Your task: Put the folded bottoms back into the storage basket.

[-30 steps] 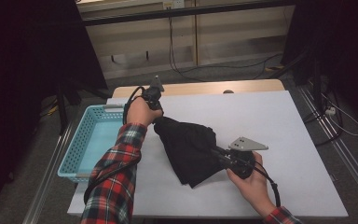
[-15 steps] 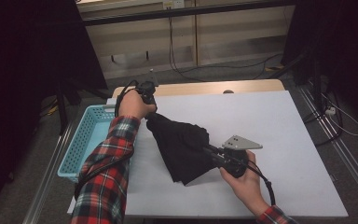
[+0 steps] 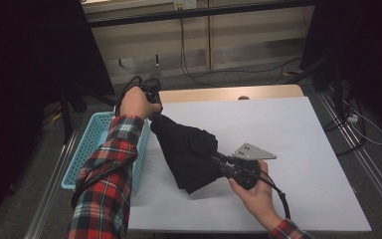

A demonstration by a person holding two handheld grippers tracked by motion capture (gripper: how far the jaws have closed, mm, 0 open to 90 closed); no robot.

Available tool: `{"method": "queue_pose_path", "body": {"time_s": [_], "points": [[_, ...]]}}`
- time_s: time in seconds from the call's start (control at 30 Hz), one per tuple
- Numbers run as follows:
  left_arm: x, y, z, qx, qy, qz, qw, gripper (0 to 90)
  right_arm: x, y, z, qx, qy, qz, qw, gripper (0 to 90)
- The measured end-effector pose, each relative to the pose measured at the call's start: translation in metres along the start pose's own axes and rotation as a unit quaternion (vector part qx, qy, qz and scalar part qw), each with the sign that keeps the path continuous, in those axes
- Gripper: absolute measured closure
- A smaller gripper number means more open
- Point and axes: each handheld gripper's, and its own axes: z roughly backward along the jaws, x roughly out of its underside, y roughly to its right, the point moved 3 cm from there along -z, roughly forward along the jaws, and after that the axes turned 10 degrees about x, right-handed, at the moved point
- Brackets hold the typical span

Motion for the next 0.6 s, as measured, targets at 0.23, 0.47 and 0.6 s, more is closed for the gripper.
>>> {"method": "queue_pose_path", "body": {"time_s": [0.23,0.47,0.6], "points": [[0.002,-0.005,0.013,-0.001,0.003,0.007,1.0000,82.5,-0.006,-0.005,-0.001,-0.007,0.010,-0.003,0.9999,81.4],[0.004,-0.010,0.031,-0.006,0.011,0.015,0.9998,82.5,-0.015,-0.013,-0.005,-0.016,0.020,-0.005,0.9997,81.4],[0.007,-0.013,0.041,-0.005,0.015,0.019,0.9997,82.5,-0.019,-0.018,-0.007,-0.019,0.030,-0.004,0.9994,81.3]]}}
